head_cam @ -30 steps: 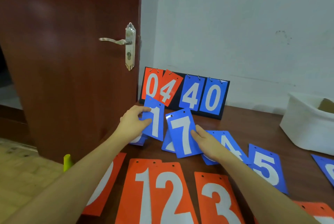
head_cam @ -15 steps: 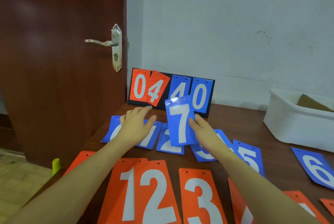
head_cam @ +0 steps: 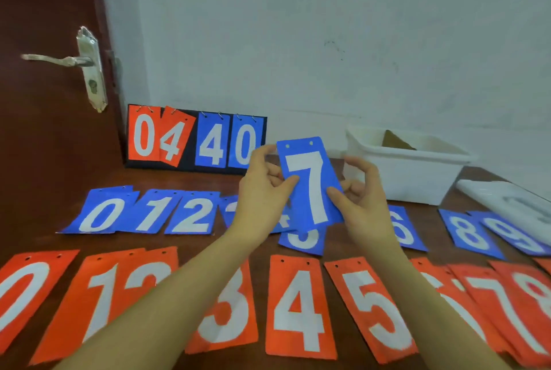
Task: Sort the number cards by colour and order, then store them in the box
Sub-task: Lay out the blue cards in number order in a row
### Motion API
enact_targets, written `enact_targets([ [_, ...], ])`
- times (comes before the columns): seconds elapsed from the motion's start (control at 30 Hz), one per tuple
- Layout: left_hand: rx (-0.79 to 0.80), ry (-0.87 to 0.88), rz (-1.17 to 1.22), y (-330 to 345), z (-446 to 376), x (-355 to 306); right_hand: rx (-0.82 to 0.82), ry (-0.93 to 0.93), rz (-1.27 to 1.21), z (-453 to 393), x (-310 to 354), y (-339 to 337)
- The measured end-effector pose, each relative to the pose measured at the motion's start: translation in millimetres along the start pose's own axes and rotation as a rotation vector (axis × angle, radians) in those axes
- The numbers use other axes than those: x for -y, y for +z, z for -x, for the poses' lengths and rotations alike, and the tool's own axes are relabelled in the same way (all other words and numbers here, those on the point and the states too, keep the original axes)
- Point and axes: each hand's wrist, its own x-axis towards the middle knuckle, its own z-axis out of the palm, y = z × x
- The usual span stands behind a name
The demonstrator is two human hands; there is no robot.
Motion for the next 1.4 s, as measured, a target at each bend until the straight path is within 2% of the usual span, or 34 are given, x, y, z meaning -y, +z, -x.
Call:
enact_targets([
  [0.07,0.029,-0.01,-0.018,31,0,4,-0.038,-0.005,0.082,0,-9,-28],
  [0.13,0.11,-0.04,-0.166,62,-2,13,-0.095,0.012,0.222,-3,-21,-60],
  [0.2,0.284,-0.03,-0.423,91,-3,27,-0.172,0.067,0.3,-8,-35,-93],
  [0.3,0.591,0.142,-0.757,131,-2,46,-0.276,0.156,0.313,-15,-56,-134],
  [0.4,0.795,0.138,-0.839,169,-1,58,-0.291,0.181,0.376,-18,-75,-159],
  [0.5,0.887,0.112,-0.911,192,-2,63,-0.285,0.205,0.417,-22,-86,-177],
  [0.67,0.761,0.177,-1.055,176,0,75,-0.258,0.223,0.477,-35,-99,-197],
  [0.77,0.747,0.156,-1.098,166,1,75,-0.158,0.26,0.604,-42,-110,-196],
  [0.83,0.767,0.14,-1.098,164,1,72,-0.047,0.329,0.769,-45,-118,-191],
  [0.9,0.785,0.118,-1.075,163,2,72,0.039,0.42,1.044,-46,-123,-186],
  [0.97,0.789,0.094,-1.044,161,2,72,0.066,0.428,1.261,-44,-125,-183],
  [1.03,0.791,0.075,-1.018,159,2,71,0.061,0.389,1.357,-43,-124,-179],
  [1.1,0.771,0.083,-1.001,159,5,68,0.033,0.352,1.35,-44,-119,-175],
  [1.2,0.697,0.119,-0.959,150,10,61,0.043,0.246,1.188,-41,-108,-160],
  [1.3,0.648,0.125,-1.016,122,11,59,0.17,0.142,1.018,-31,-95,-136],
  [1.4,0.568,0.017,-1.125,79,7,63,0.398,0.026,0.891,-20,-82,-100],
])
